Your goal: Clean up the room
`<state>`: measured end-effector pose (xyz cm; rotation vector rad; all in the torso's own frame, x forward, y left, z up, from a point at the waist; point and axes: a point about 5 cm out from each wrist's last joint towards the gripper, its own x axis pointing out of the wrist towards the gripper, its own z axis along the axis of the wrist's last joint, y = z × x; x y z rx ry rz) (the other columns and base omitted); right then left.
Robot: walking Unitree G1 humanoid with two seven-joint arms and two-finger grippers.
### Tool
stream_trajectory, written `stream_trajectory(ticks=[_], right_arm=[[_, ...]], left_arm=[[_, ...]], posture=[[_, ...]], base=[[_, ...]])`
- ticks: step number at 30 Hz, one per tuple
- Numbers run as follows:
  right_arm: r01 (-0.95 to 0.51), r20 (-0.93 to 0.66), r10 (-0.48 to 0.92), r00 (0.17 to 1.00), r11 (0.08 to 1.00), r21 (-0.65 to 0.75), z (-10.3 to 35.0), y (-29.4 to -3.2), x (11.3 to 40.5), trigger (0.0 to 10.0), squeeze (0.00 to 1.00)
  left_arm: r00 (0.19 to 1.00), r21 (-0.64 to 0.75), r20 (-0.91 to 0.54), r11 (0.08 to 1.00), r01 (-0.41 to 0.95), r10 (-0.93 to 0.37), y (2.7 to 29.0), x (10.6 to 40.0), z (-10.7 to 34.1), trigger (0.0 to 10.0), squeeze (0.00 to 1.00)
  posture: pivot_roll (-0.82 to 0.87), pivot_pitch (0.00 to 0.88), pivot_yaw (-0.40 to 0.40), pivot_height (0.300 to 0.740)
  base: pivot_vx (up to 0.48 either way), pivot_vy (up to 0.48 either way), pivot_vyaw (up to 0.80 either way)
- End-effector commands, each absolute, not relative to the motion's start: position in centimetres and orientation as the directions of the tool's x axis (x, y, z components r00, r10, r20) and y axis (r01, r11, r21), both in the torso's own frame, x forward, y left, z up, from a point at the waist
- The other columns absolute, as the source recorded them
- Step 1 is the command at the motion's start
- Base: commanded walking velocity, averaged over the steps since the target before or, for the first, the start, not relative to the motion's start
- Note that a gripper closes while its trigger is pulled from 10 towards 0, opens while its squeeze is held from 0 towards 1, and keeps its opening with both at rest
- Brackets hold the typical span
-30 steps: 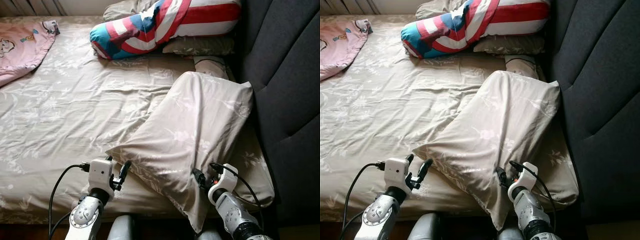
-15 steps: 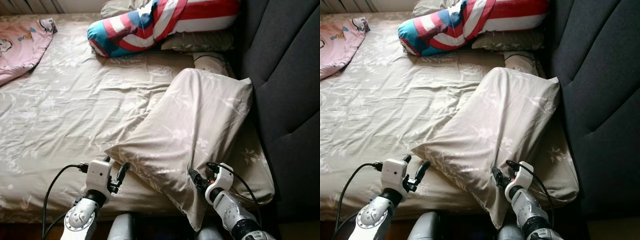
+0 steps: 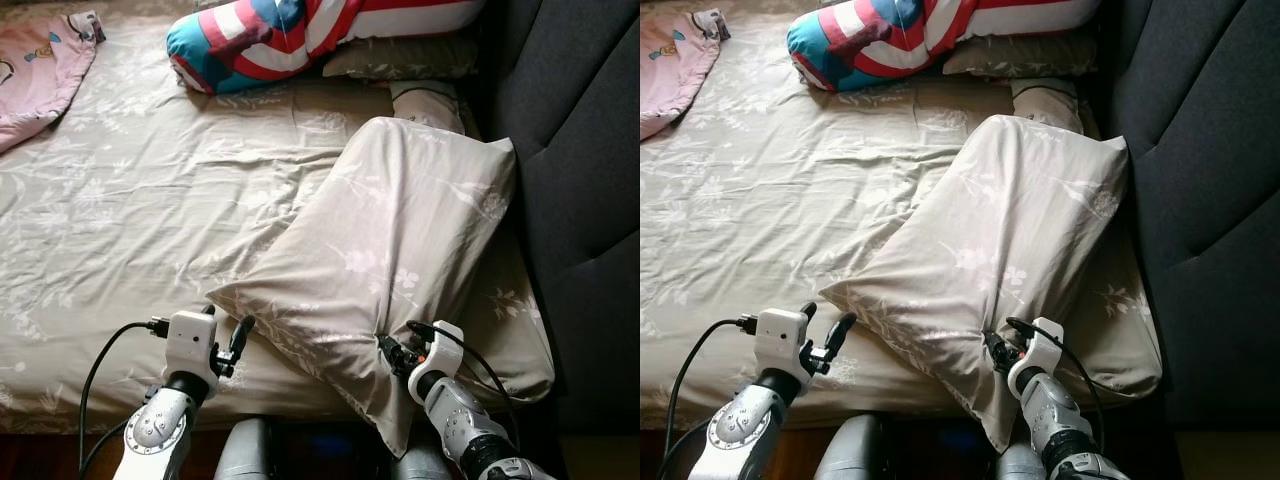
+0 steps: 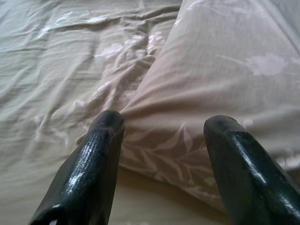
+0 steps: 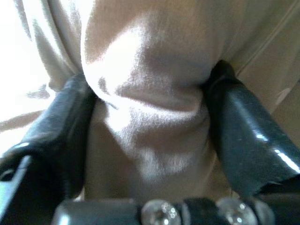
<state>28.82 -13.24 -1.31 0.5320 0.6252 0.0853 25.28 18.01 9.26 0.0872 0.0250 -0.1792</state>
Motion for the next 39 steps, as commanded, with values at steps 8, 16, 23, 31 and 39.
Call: stream_trajectory(ticks=[8,16,23,31,39], right_arm=[[0.098,-0.654,0.274,0.705,0.876,0.472,-4.3,-12.3,25.4,0.0,0.00],[0.092,-0.639,0.260,0.724,0.882,0.463,-4.0,-12.5,25.8,0.0,0.00],[0.084,-0.642,0.242,0.728,0.897,0.433,-4.0,-13.0,25.8,0.0,0.00],[0.128,-0.660,0.203,0.723,0.900,0.417,-4.8,-14.5,24.8,0.0,0.00],[0.162,-0.683,0.160,0.713,0.910,0.382,-5.3,-15.1,24.2,0.0,0.00]], left_arm=[[0.988,0.077,-0.052,0.986,0.151,-0.147,18.4,25.2,8.9,10.0,0.00],[0.988,0.074,-0.048,0.986,0.148,-0.144,18.2,25.7,8.8,10.0,0.00],[0.989,0.071,-0.036,0.987,0.146,-0.143,17.9,26.2,8.9,10.0,0.00],[0.988,0.063,-0.029,0.986,0.153,-0.151,17.3,26.6,8.8,10.0,0.00],[0.988,0.057,-0.025,0.987,0.152,-0.150,17.1,27.0,8.5,10.0,0.00]], posture=[[0.07,0.331,0.018,0.662],[0.06,0.312,0.010,0.662],[0.05,0.289,-0.001,0.662],[0.04,0.257,-0.011,0.662],[0.01,0.219,-0.016,0.662]], base=[[0.000,0.000,0.00],[0.000,0.000,0.00],[0.000,0.000,0.00],[0.000,0.000,0.00],[0.000,0.000,0.00]])
